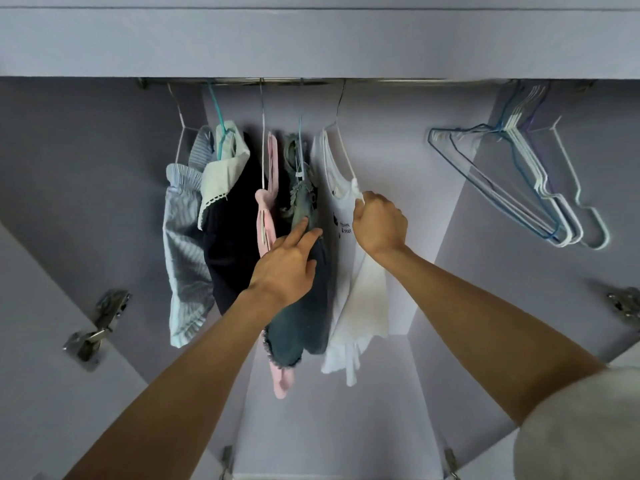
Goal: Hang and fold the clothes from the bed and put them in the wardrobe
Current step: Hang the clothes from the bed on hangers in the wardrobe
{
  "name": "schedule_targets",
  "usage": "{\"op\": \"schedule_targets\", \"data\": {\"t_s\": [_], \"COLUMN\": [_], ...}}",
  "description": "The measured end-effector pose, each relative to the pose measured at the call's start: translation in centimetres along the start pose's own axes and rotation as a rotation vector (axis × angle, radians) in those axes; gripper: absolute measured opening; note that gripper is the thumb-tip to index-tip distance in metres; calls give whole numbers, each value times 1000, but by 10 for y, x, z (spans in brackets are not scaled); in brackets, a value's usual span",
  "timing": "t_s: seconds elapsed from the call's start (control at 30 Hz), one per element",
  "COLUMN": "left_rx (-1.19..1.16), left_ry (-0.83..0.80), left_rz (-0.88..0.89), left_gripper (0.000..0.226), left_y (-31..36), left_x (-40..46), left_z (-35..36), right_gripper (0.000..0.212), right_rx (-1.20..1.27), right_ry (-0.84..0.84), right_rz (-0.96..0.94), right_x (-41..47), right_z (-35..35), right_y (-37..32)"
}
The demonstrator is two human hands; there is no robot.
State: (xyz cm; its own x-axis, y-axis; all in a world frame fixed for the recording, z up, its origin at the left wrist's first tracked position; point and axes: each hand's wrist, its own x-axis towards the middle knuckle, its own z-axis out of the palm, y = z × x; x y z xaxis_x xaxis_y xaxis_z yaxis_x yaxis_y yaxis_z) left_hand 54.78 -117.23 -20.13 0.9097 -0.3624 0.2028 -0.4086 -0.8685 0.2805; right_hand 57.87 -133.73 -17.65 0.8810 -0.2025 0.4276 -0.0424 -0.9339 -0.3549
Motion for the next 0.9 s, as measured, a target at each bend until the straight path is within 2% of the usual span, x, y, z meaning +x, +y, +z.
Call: {"op": "schedule_targets", "data": {"t_s": [0.1, 0.17, 0.23, 0.33, 0.37, 0.43, 0.53, 0.67, 0.8, 0.9], "left_rx": [-32, -80, -132, -238, -289, -335, -307, -300, -276, -285], "left_ry": [-10, -22, -16, 52, 93, 169, 239, 326, 435, 574], "left_rz": [-14, -33, -66, -171, -205, -312, -503, -755, -1082, -1333], "left_gripper": [61, 64, 65, 60, 57, 49, 42, 36, 34, 32], "left_y": [2, 4, 7, 8, 8, 5, 2, 9, 46, 87], "left_x": [-4, -12, -28, -70, -87, -130, -196, -297, -421, -523], "left_z": [3, 6, 14, 21, 23, 23, 21, 26, 33, 30], "right_gripper": [31, 46, 57, 52, 49, 41, 38, 30, 28, 26], "right_rx": [33, 79, 74, 122, 178, 351, 439, 520, 561, 566], "right_ry": [-97, -151, -91, 120, 128, -78, -556, -761, -979, -1140], "right_rz": [-29, -47, -83, -202, -213, -220, -238, -389, -610, -790], "right_x": [-14, -29, -53, -103, -121, -154, -189, -236, -317, -401], "right_z": [-5, -6, -6, -7, -6, -4, 0, 5, 11, 4], "right_y": [9, 16, 23, 26, 27, 23, 13, -16, -50, -86]}}
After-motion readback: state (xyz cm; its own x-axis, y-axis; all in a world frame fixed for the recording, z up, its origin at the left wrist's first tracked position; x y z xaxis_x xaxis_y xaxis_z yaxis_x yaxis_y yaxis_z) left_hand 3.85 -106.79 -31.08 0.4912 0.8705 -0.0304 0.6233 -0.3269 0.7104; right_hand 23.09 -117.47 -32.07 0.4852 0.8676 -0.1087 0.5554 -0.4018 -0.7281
